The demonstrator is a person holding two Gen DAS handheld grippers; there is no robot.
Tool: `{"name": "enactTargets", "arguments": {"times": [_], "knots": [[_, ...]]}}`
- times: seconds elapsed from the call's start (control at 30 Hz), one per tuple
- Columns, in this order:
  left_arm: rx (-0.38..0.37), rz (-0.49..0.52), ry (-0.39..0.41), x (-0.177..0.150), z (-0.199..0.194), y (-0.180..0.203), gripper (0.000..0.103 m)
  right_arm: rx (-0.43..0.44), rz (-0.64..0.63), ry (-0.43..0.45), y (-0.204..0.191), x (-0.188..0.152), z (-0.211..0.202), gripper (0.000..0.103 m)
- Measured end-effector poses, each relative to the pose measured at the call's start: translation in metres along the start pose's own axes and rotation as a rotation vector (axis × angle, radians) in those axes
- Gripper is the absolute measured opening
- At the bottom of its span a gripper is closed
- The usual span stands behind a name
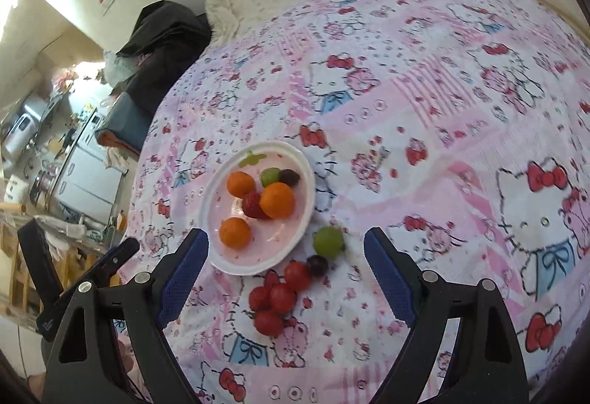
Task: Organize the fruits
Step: 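Withdraw both open grippers from the plate toward the fruit row, then grasp a red tomato from the fruit row with the left gripper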
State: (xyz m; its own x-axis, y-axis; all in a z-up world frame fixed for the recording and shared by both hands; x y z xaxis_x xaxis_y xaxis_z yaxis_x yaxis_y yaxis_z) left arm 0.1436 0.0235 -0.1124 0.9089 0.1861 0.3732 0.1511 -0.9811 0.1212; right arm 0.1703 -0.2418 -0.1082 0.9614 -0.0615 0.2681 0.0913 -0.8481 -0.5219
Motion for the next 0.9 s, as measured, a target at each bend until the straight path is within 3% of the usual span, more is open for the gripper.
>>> {"name": "enactTargets", "arguments": {"times": [0.2,0.43,0.57,0.8,0.87,0.9], "knots": [[-0.067,0.093,-0.164,-0.028,0.039,0.038,0.093,-0.029,0.065,-0.019,0.025,-0.007,0.000,0.089],[-0.104,0.268,-0.344,-0.081,0.072,0.097,0.068,-0.044,0.095,-0.033,0.040,-0.010,0.000,0.089],[-0.074,0.311,-0.374,-0.098,0.082,0.111,0.068,-0.036,0.114,-0.046,0.043,-0.010,0.002,0.089],[-0.059,0.268,-0.367,-0.107,0.090,0.127,0.068,-0.043,0.109,-0.044,0.042,-0.008,0.003,0.089],[-0.050,0.266,-0.370,-0.108,0.092,0.128,0.060,-0.044,0.112,-0.044,0.042,-0.008,0.003,0.089],[-0.045,0.265,-0.371,-0.108,0.094,0.127,0.044,-0.046,0.112,-0.043,0.043,-0.008,0.003,0.089]]}}
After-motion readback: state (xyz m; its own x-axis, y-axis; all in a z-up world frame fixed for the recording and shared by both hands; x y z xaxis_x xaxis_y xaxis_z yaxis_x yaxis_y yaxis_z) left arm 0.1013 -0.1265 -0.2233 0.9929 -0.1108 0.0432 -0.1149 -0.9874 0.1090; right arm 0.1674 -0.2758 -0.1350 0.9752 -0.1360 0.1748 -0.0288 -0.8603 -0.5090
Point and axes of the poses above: each gripper's, at about its wrist camera, not at the fingertips, and z roughly the way its jaws point, y to its right, x to its top, the point moved 8 cm from there along z, roughly the way its jaws point, and after that the axes turned 13 degrees about -y, right-handed, at the moved point
